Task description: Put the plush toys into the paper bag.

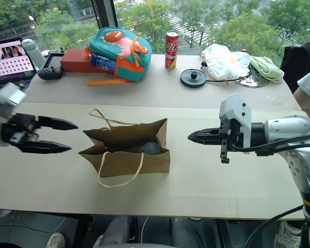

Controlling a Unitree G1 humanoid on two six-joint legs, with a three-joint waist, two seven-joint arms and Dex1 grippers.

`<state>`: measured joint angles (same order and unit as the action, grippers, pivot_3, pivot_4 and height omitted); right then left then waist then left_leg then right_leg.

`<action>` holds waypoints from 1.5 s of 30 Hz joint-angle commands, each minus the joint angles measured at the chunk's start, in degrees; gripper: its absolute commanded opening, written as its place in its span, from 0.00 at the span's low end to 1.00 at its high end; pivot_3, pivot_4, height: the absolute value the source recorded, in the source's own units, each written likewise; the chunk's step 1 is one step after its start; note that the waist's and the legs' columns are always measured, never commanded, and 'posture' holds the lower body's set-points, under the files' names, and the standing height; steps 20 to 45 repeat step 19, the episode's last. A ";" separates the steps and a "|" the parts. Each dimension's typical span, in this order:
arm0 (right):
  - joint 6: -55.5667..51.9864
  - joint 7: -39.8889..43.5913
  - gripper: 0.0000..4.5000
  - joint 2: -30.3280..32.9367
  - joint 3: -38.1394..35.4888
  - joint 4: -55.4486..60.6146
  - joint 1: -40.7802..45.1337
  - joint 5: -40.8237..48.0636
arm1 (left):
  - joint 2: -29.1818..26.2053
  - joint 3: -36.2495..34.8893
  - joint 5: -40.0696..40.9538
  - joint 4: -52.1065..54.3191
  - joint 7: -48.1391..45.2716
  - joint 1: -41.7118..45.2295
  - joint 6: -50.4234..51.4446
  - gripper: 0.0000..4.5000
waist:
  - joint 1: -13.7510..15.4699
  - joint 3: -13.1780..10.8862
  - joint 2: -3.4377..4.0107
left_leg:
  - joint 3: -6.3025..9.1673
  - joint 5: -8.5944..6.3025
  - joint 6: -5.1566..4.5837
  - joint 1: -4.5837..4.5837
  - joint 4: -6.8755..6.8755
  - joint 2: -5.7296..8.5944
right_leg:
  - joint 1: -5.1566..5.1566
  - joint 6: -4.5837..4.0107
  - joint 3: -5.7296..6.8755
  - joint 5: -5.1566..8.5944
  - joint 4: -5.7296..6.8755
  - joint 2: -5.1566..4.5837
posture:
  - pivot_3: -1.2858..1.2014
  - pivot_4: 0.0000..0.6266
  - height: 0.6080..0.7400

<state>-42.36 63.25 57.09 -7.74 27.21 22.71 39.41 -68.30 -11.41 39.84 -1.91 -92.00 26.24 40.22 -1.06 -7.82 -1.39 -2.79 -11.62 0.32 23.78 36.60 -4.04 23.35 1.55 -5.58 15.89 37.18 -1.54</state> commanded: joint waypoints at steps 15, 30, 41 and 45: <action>-0.78 -1.16 0.00 0.78 -0.29 0.69 4.54 2.15 | 1.99 -1.41 0.54 -0.97 1.04 0.14 -0.51 0.87 | 0.31 -0.01 0.01 | -0.03 -0.02 -0.02 0.03 -0.02 0.01 | 0.02 -0.25 0.01 -0.04 0.01 -0.02 | 0.52 0.24 0.91; -1.03 -1.53 0.00 0.68 -0.54 0.84 4.35 2.34 | 2.75 -0.57 -0.43 -2.18 1.10 1.47 -1.96 0.87 | 0.30 -0.01 0.01 | -0.03 -0.02 -0.02 0.03 -0.02 0.01 | 0.02 -0.25 0.01 -0.04 0.02 -0.02 | 0.52 0.24 0.91; -1.03 -1.53 0.00 0.68 -0.54 0.84 4.35 2.34 | 2.75 -0.57 -0.43 -2.18 1.10 1.47 -1.96 0.87 | 0.30 -0.01 0.01 | -0.03 -0.02 -0.02 0.03 -0.02 0.01 | 0.02 -0.25 0.01 -0.04 0.02 -0.02 | 0.52 0.24 0.91; -1.03 -1.53 0.00 0.68 -0.54 0.84 4.35 2.34 | 2.75 -0.57 -0.43 -2.18 1.10 1.47 -1.96 0.87 | 0.30 -0.01 0.01 | -0.03 -0.02 -0.02 0.03 -0.02 0.01 | 0.02 -0.25 0.01 -0.04 0.02 -0.02 | 0.52 0.24 0.91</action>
